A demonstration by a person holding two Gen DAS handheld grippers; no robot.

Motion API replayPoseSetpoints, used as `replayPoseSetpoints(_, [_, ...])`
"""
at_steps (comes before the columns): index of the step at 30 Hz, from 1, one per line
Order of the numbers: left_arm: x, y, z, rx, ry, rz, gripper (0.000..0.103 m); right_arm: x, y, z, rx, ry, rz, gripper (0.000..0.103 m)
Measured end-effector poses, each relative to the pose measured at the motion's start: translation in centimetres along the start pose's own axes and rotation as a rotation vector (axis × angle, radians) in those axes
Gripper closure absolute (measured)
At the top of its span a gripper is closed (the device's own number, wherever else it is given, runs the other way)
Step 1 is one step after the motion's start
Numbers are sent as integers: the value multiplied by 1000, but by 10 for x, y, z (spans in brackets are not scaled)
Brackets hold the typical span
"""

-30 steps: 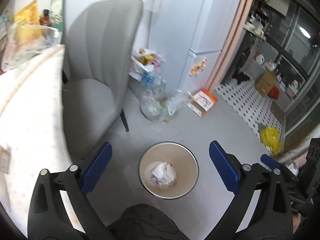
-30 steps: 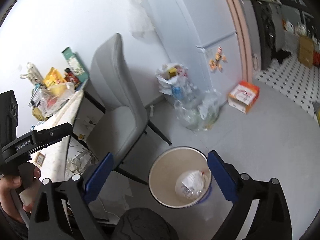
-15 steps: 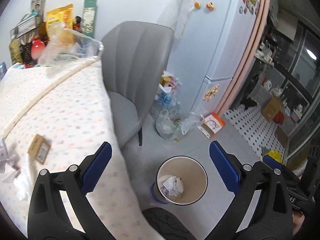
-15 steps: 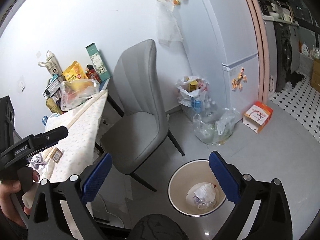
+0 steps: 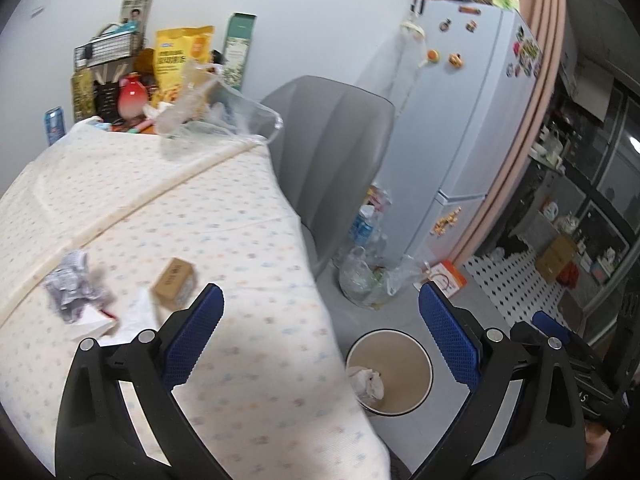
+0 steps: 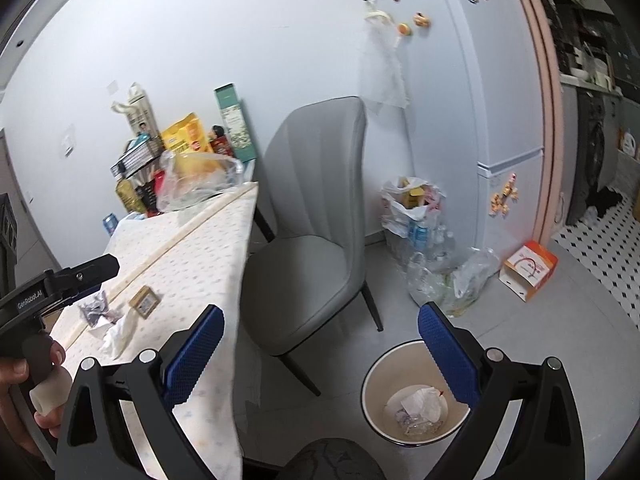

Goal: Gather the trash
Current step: 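Move both open tools back over the table toward the remaining trash, then grasp the red wrapper scrap with the left tool while the right tool grasps a white tissue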

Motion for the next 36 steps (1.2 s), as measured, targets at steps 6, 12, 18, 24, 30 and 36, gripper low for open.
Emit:
replayPoseSetpoints(6, [-19,-36,10,-58,17,-33,6,-3,-40,5,-62,8,-28,8])
replayPoseSetpoints(12, [-33,-70,20,-123,26,-56,6,-2,-72,9,-109,3,-65,8])
replayPoseSetpoints(18, [-41,-102,31,-186,19,-91,6,6,-99,17,-144,-33,-102,8])
replayPoseSetpoints(24, [-43,-131,43,-238,13,-123,6,14,-117,26,-159,-65,-137,8])
replayPoseSetpoints(30, [-43,-156,55,-303,-3,-111,6,22,-127,28,-170,-77,-139,8])
replayPoseSetpoints(36, [-34,-174,63,-342,-21,-123,6,34,-137,34,-176,-96,-155,8])
Point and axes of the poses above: each gripper's, at about its wrist camera, not at the fingertips, and x roughly the way its jaws point, y to its right, z to its underside, the point moved 8 cm from there along x, roughly the way its jaws point, and after that the axes turned 7 degrees about -y, right-handed, at the moved point
